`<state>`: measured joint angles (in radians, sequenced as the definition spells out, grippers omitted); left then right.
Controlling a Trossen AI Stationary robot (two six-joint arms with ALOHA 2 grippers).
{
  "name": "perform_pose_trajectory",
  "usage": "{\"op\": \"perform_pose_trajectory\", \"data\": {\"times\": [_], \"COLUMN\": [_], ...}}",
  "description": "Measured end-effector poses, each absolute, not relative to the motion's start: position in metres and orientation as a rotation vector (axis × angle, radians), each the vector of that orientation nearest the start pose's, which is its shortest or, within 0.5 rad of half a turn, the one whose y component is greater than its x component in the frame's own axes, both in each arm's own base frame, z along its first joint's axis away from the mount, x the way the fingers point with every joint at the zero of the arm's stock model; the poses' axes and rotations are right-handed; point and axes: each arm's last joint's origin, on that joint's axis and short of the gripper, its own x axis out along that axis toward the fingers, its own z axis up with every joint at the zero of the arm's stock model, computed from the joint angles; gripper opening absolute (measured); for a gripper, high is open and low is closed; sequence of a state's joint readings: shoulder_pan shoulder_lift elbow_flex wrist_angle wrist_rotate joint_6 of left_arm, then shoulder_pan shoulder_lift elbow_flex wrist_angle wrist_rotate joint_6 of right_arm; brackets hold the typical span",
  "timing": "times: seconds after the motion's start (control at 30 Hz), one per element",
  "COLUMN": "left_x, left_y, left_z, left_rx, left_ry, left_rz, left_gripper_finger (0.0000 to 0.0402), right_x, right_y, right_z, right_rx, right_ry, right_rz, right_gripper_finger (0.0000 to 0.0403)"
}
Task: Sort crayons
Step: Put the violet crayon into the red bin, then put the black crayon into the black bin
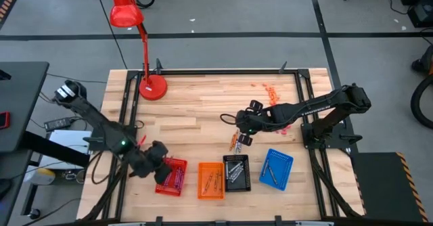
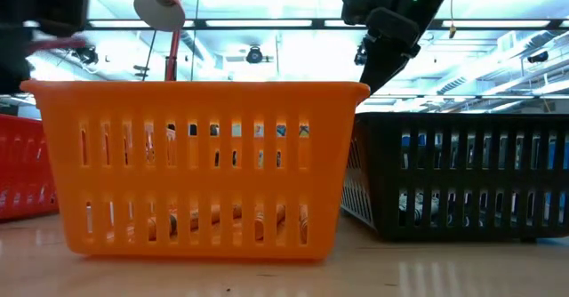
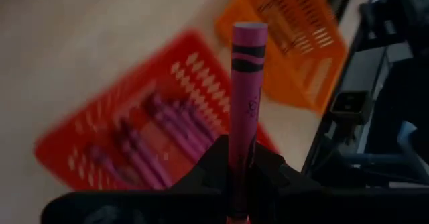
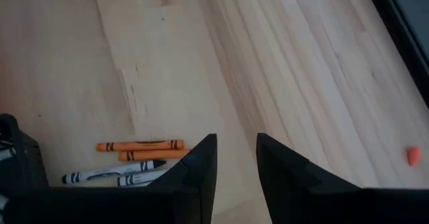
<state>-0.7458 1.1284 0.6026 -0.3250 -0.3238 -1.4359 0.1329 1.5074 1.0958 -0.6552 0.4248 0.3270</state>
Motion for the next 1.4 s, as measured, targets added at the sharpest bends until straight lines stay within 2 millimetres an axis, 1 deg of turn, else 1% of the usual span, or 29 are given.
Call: {"op": "perform_pose_trajectory", "data": {"times": [0.23, 0.4, 0.63, 0.83, 0.93, 1.07, 1.27, 1.4], "left_x": [0.159, 0.161, 0.163, 0.164, 0.167, 0.178, 0.198, 0.207], "left_y": [-0.160, -0.166, -0.168, -0.170, -0.165, -0.152, -0.126, -0.110], "left_z": [0.173, 0.164, 0.164, 0.179, 0.182, 0.181, 0.182, 0.182], "left_rx": [-1.001, -1.024, -1.041, -1.060, -1.037, -0.957, -0.774, -0.640], "left_ry": [0.921, 0.932, 0.924, 0.894, 0.860, 0.813, 0.749, 0.731], "left_rz": [0.301, 0.327, 0.317, 0.181, 0.185, 0.220, 0.247, 0.245], "left_gripper_finger": [0.0035, 0.0062, 0.0112, 0.0120, 0.0121, 0.0121, 0.0121, 0.0121], "right_x": [0.297, 0.298, 0.299, 0.299, 0.299, 0.301, 0.300, 0.297], "right_y": [0.028, 0.028, 0.029, 0.029, 0.029, 0.030, 0.032, 0.024], "right_z": [0.242, 0.242, 0.243, 0.243, 0.243, 0.243, 0.227, 0.218], "right_rx": [-0.031, -0.051, -0.063, -0.074, -0.073, -0.051, -0.065, -0.101], "right_ry": [0.968, 0.964, 0.964, 0.967, 0.964, 0.934, 0.923, 0.948], "right_rz": [-0.396, -0.382, -0.356, -0.338, -0.337, -0.342, -0.259, -0.265], "right_gripper_finger": [0.0109, 0.0109, 0.0109, 0.0109, 0.0109, 0.0109, 0.0109, 0.0109]}}
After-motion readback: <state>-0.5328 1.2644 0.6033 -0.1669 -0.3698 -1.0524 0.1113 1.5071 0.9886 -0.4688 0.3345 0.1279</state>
